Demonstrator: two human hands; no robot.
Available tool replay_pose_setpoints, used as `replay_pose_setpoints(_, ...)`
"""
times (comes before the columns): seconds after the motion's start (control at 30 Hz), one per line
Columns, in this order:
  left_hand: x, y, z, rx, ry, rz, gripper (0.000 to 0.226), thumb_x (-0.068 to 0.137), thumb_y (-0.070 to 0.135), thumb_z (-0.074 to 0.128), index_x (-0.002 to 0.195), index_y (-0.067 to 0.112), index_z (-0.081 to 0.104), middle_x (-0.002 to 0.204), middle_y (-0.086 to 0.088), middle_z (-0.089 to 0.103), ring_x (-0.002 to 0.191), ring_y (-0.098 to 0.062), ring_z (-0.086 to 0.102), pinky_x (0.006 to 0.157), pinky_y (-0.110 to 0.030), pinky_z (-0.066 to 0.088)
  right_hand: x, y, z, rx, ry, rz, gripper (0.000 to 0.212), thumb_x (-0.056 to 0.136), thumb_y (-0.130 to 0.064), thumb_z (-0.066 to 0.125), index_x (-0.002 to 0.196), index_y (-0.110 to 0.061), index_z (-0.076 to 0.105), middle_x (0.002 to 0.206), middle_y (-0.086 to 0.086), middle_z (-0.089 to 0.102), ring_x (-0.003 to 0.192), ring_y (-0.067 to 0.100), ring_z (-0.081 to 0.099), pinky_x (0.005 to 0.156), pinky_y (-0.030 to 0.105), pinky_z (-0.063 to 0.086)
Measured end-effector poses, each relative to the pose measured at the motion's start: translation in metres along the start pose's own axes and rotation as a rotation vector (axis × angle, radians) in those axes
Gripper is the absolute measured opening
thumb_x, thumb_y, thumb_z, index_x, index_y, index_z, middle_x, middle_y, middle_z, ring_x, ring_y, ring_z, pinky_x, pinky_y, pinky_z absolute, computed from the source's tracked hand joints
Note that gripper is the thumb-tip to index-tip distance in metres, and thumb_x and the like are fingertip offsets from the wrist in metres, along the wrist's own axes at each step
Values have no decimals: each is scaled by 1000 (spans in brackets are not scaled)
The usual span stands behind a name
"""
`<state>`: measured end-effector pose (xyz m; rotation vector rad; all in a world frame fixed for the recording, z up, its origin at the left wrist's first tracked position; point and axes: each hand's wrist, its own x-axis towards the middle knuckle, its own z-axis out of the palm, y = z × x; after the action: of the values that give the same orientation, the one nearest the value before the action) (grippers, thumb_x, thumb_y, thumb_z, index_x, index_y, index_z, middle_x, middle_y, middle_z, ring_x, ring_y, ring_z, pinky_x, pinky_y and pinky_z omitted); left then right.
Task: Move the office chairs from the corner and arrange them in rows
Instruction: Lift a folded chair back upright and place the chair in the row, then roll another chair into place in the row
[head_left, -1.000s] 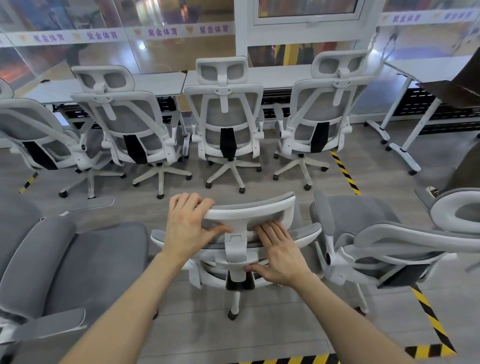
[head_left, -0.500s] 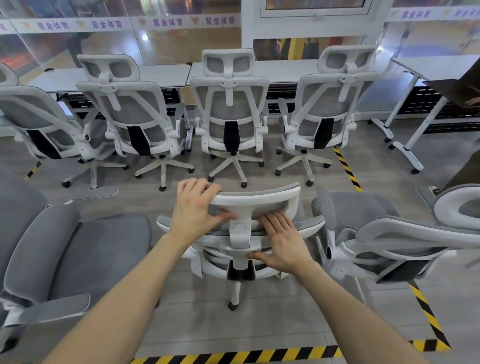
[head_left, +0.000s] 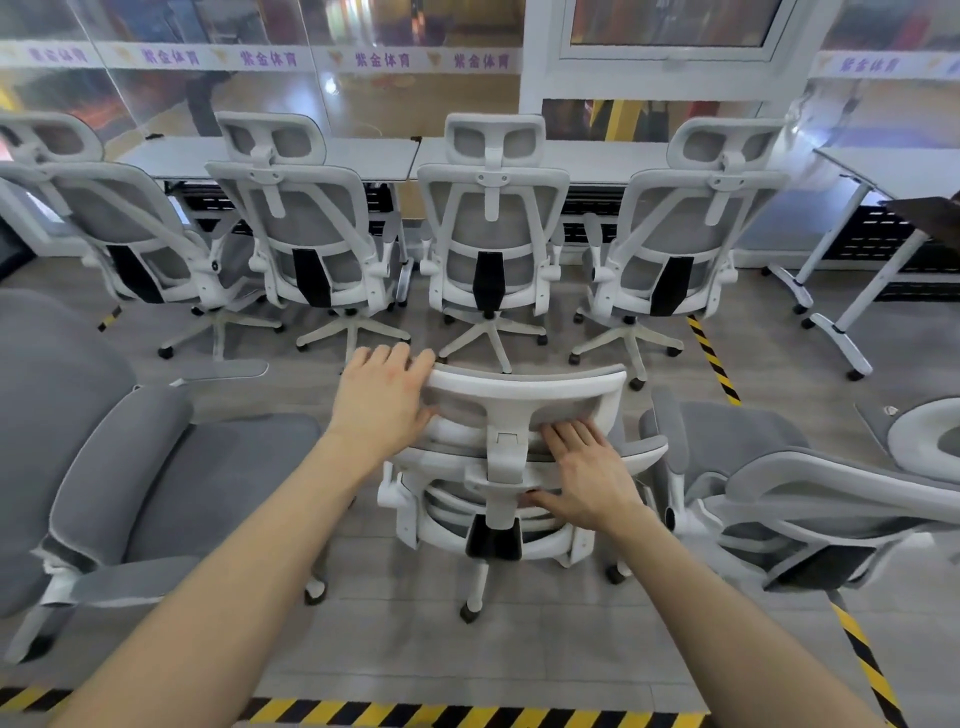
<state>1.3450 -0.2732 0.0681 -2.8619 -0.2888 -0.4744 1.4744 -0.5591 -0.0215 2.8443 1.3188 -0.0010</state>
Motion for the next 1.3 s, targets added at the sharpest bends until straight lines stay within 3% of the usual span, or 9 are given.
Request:
replay_pose_setpoints(0.1, -22, -25, -5, 38, -54, -111, 61, 88, 55, 78, 134, 19, 59, 114, -9, 68, 105, -34, 68, 93, -47, 50, -11, -22, -27, -22, -92, 89, 102, 79, -86, 58, 154, -18, 46, 151, 5, 53, 147, 30, 44, 131, 54, 25)
replay_pose_setpoints(0.2, -46, -48, 3, 19, -191, -164, 42, 94, 53, 72, 118, 18, 69, 102, -6, 72, 96, -34, 72, 83, -43, 55, -30, -58, -59, -30, -247, 147, 72, 86, -72, 66, 135, -20, 58, 135, 4, 66, 123, 30, 64, 104, 46, 49)
replay_pose_setpoints(0.27, -64, -62, 15, -21, -324, -166, 35, 98, 52, 63, 113, 21, 68, 102, -2, 73, 96, -33, 74, 79, -41, 59, -40, -93, -75, -18, -332, 157, 60, 93, -63, 67, 132, -17, 60, 127, 5, 70, 113, 31, 69, 85, 42, 50)
replay_pose_setpoints(0.33, -80, -79, 27, -19, -417, -117, 39, 99, 55, 58, 122, 25, 66, 113, 0, 75, 106, -30, 74, 82, -39, 60, -43, -131, -81, -21, -351, 145, 56, 99, -58, 65, 133, -14, 59, 128, 8, 69, 114, 33, 68, 80, 40, 46)
replay_pose_setpoints(0.47, -109, -124, 49, -7, -542, 17, 46, 104, 60, 54, 138, 29, 61, 134, 2, 70, 124, -27, 69, 93, -39, 55, -33, -206, -66, 58, -262, 121, 49, 105, -52, 58, 134, -14, 56, 133, 8, 64, 124, 33, 63, 90, 42, 46)
replay_pose_setpoints(0.6, -150, -189, 68, -66, -522, 115, 45, 108, 60, 51, 139, 29, 59, 135, 1, 69, 126, -27, 68, 94, -39, 54, -19, -292, -39, 146, -295, 163, 49, 106, -51, 56, 141, -17, 58, 135, 7, 65, 122, 32, 64, 94, 42, 50)
replay_pose_setpoints(0.77, -214, -273, 86, -45, -653, 202, 42, 108, 53, 51, 142, 30, 58, 139, 3, 67, 128, -24, 66, 95, -39, 55, -13, -400, -33, 171, -377, 176, 54, 106, -55, 56, 145, -17, 55, 137, 10, 63, 124, 35, 64, 97, 48, 57)
replay_pose_setpoints(1.0, -262, -369, 98, -49, -604, 211, 42, 106, 56, 53, 137, 29, 61, 134, 3, 69, 123, -23, 68, 93, -37, 57, -6, -512, -32, 133, -339, 210, 46, 108, -53, 53, 131, -14, 58, 130, 12, 65, 117, 36, 65, 89, 45, 55)
replay_pose_setpoints(1.3, -335, -521, 63, -67, -412, 274, 39, 106, 55, 58, 128, 24, 67, 118, -1, 70, 109, -29, 70, 85, -41, 53, 2, -689, 2, 236, -256, 243, 52, 108, -55, 53, 141, -16, 58, 132, 8, 66, 114, 33, 67, 88, 45, 58)
